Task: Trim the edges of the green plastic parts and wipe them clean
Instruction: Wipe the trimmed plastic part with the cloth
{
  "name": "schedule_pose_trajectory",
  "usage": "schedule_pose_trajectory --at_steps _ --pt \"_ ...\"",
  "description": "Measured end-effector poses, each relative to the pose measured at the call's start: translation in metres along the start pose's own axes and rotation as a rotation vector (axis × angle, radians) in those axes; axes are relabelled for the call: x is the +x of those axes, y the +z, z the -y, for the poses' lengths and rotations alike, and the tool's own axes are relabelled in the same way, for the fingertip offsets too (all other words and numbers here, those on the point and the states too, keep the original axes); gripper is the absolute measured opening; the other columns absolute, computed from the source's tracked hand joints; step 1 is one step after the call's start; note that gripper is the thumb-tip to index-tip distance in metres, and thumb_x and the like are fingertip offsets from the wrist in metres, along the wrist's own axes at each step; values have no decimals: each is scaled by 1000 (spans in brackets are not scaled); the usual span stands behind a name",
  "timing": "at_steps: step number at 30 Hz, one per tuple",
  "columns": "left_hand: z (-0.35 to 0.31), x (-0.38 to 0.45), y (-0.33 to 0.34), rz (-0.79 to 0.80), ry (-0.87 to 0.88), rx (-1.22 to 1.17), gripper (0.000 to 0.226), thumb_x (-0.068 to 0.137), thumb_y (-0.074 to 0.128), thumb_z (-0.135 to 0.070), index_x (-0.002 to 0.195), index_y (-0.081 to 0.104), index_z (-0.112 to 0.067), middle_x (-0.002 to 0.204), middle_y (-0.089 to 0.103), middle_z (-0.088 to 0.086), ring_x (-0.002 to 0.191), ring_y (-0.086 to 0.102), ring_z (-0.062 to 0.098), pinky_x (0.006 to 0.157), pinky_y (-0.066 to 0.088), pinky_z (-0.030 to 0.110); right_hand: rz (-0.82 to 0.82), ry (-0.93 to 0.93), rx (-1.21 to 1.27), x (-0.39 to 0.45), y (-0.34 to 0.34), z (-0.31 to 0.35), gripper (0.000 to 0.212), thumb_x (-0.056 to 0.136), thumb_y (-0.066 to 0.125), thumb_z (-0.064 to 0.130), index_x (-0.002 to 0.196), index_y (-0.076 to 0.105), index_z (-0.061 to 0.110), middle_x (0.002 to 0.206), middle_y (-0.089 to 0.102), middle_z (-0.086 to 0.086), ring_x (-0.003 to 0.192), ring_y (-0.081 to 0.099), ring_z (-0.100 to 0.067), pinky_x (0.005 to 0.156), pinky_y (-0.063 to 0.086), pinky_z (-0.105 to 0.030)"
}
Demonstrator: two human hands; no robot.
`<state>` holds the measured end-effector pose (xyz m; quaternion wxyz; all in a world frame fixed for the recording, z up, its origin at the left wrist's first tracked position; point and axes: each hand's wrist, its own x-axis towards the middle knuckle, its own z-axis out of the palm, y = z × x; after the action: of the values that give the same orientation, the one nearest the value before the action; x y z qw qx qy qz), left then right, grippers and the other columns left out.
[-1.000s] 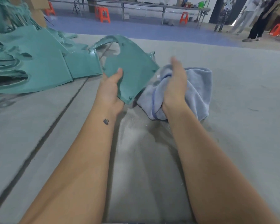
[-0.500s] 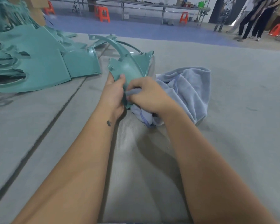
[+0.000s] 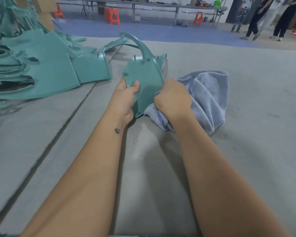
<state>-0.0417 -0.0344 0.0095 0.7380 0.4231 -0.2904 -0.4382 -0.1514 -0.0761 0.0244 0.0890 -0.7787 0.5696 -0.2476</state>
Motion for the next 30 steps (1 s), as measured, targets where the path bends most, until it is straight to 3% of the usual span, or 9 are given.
schedule_pose_trajectory --at_steps 5,8,11,16,19,23,25,30 --pt "-1 -1 0 1 16 19 24 100 46 -4 107 59 -23 101 69 -1 90 68 18 83 57 37 -17 -18 -62 -2 1 -2 28 85 53 8 63 39 15 59 42 -2 61 47 -22 45 23 -28" --pt "0 -2 1 -6 34 -22 25 100 45 -4 106 60 -22 96 71 -3 85 70 16 81 58 37 90 -62 98 -3 -6 -7 29 87 51 10 61 40 11 56 41 -2 53 39 -18 45 24 -29" --pt "1 -2 3 -13 44 -60 25 100 42 -2 108 60 -19 91 73 -4 79 72 13 73 60 31 201 -171 139 -8 -11 -3 19 86 53 14 68 55 7 59 50 -3 58 46 -18 49 34 -26" --pt "1 -1 -1 -32 31 -51 29 101 41 -1 118 57 -19 101 72 -4 89 71 14 78 58 29 381 -284 288 -17 -7 14 17 77 58 10 63 53 4 57 47 -7 54 41 -18 47 33 -27" --pt "-3 -1 -2 -40 50 -62 26 101 42 -4 116 56 -20 93 73 -4 81 72 14 70 59 31 274 -161 516 -11 -11 9 15 74 61 12 66 56 -1 55 43 0 53 38 -12 49 33 -26" --pt "-9 -2 -3 -53 67 -24 23 102 44 -9 117 55 -23 98 71 -5 81 71 14 60 58 30 -54 55 642 1 -13 -10 20 81 56 16 83 62 -3 66 56 -2 64 48 -13 61 43 -30" --pt "-10 -3 -1 -30 86 -15 22 102 44 -8 117 55 -20 97 70 -7 79 71 9 63 57 27 -91 80 639 2 -12 -15 17 85 54 17 87 63 2 72 62 -2 67 53 -14 65 45 -29" --pt "-11 -4 -1 83 51 20 23 101 44 -6 111 58 -22 90 72 -8 78 71 9 65 58 27 -152 75 570 4 -4 -19 16 89 50 17 90 60 4 72 59 -1 63 50 -12 57 40 -24"
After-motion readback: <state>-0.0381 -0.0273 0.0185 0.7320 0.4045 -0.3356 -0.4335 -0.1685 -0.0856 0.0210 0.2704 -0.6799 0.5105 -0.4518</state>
